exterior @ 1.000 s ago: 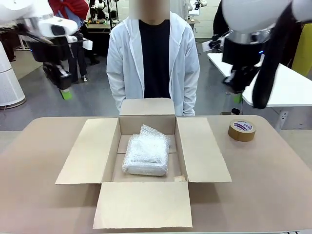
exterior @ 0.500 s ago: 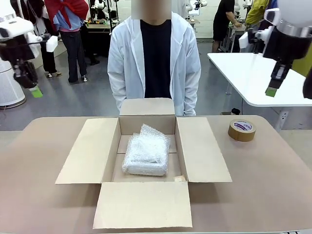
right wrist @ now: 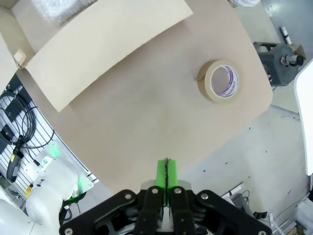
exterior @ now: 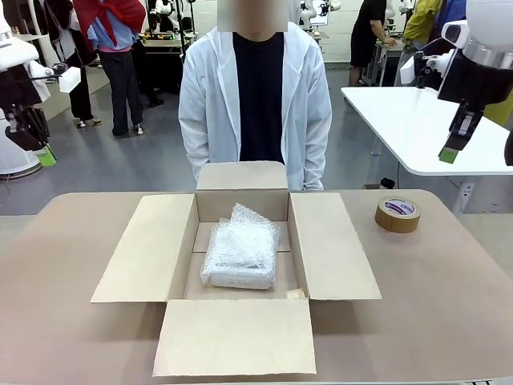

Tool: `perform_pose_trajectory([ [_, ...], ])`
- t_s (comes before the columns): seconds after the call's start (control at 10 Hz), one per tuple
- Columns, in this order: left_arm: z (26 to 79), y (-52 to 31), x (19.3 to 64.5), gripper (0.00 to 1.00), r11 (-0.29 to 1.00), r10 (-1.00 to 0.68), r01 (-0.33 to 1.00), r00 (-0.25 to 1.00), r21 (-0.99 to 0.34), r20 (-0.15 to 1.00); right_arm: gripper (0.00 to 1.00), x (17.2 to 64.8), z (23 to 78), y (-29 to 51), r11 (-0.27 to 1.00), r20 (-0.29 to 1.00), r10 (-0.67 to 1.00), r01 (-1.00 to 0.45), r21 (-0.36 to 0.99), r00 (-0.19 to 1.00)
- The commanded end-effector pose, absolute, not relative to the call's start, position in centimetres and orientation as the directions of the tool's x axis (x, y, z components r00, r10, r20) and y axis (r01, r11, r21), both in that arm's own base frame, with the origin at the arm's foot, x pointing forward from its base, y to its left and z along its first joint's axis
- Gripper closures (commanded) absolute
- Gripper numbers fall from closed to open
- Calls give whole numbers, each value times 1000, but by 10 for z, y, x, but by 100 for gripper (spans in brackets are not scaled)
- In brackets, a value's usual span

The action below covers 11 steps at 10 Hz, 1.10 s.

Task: Wrap the clocks to prevent damage.
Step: Once the human has placed the objects inside and stepped back, release both hands from the side flaps of the Package Box.

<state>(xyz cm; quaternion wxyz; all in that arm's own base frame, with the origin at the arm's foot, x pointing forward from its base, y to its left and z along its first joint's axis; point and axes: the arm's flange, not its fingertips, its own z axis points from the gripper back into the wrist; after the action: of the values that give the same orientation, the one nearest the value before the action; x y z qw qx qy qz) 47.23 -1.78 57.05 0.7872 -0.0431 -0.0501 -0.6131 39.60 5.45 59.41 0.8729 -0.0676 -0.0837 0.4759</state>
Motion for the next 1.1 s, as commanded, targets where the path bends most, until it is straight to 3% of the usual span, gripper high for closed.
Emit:
perform_pose_trajectory([
  [0.0, 571, -20, 472, 100, 243, -960, 970, 242, -8, 138, 99, 396, 591, 51, 544, 82, 838, -817, -191, 539],
  [0.1, 571, -20, 472, 100, 243, -960, 970, 242, -8, 138, 99, 403, 592, 35, 378, 237, 896, -925, 37, 375],
  [0.2, 570, -21, 472, 100, 239, -963, 971, 238, -6, 130, 99, 407, 588, 4, 290, 322, 889, -944, 157, 327],
  [0.4, 572, 7, 471, 100, 28, -942, 996, 53, -79, 331, 99, 410, 581, -49, 115, 558, 786, -950, 292, 266],
  [0.5, 571, 20, 468, 100, -55, -902, 996, -19, -71, 431, 99, 413, 572, -70, 75, 640, 728, -956, 284, 247],
  [0.7, 558, 55, 462, 100, -64, -762, 996, -9, -61, 647, 99, 417, 548, -101, 95, 712, 647, -955, 280, 273],
  [0.8, 550, 71, 457, 100, -57, -701, 996, 6, -65, 714, 99, 416, 542, -109, 103, 738, 617, -957, 271, 275],
  [1.0, 519, 83, 445, 100, 48, -672, 992, 117, -115, 731, 99, 416, 528, -115, 136, 751, 603, -963, 233, 267],
])
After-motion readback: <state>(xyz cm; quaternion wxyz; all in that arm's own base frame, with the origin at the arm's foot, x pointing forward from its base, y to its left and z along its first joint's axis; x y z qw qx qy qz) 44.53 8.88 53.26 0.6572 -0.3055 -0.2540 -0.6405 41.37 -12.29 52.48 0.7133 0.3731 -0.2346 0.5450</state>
